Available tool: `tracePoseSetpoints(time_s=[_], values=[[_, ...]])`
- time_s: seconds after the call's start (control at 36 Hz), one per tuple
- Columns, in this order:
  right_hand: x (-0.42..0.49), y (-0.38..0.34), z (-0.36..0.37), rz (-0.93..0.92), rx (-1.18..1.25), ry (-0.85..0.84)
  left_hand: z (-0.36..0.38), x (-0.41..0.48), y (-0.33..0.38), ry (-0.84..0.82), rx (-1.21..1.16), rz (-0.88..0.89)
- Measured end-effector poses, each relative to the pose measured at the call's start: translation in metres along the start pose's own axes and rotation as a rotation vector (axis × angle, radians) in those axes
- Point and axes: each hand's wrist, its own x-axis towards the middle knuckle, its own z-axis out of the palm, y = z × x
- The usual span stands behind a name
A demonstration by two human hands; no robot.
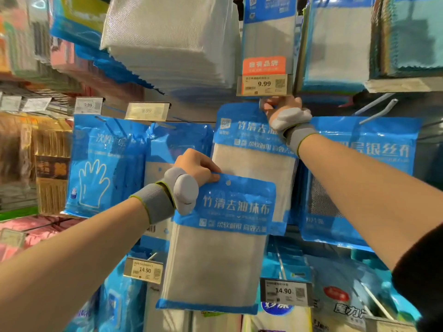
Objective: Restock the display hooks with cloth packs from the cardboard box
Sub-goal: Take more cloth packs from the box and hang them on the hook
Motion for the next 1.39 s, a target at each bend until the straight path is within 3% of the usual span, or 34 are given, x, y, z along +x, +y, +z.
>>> tracePoseSetpoints(time_s=[0.03,0.06,0.08,0.19,0.25,0.31,0.39,0.61,0.75,0.86,1.0,1.06,1.14,1.25,1.39], values=[[-0.001,-0.002,-0.005,-0.092,-0.374,-0.068,-0.001,0.0,0.0,-0.002,0.003,-0.002],[-0.003,0.005,-0.002,-0.062,-0.482,-0.11,-0.001,0.0,-0.001,-0.002,0.005,-0.005],[-0.002,0.017,0.005,-0.081,-0.55,-0.038,0.0,0.0,-0.001,-0.002,0.004,-0.009],[-0.04,0.049,0.013,-0.281,-0.316,0.0,0.002,0.0,-0.001,-0.008,-0.009,-0.018],[-0.054,0.068,0.019,-0.433,-0.344,-0.113,0.003,0.0,-0.001,-0.01,-0.003,-0.02],[-0.062,0.085,0.022,-0.475,-0.529,-0.3,0.005,0.0,-0.001,-0.011,0.0,-0.023],[-0.061,0.101,0.025,-0.385,-0.667,-0.483,0.007,0.002,-0.001,-0.003,0.01,-0.021],[-0.03,0.091,0.034,-0.056,-0.618,-0.818,0.01,0.013,0.002,0.075,-0.003,-0.041],[-0.051,0.061,0.018,0.08,-0.144,-0.729,0.014,0.018,0.009,0.142,-0.036,-0.05],[-0.062,0.062,0.009,0.065,-0.099,-0.716,0.014,0.019,0.018,0.192,-0.083,-0.033],[-0.054,0.051,-0.005,0.083,0.012,-0.487,0.018,0.024,0.032,0.278,-0.038,0.054],[-0.045,0.041,-0.017,0.058,-0.015,-0.414,0.017,0.03,0.039,0.365,0.072,0.039],[-0.029,0.029,-0.032,0.066,-0.019,-0.333,0.017,0.035,0.036,0.459,0.035,0.018],[-0.013,0.017,-0.047,0.098,0.119,-0.27,0.021,0.039,0.031,0.397,-0.028,0.009],[0.001,0.007,-0.043,0.034,-0.005,-0.247,0.026,0.038,0.024,0.245,-0.212,0.008]])
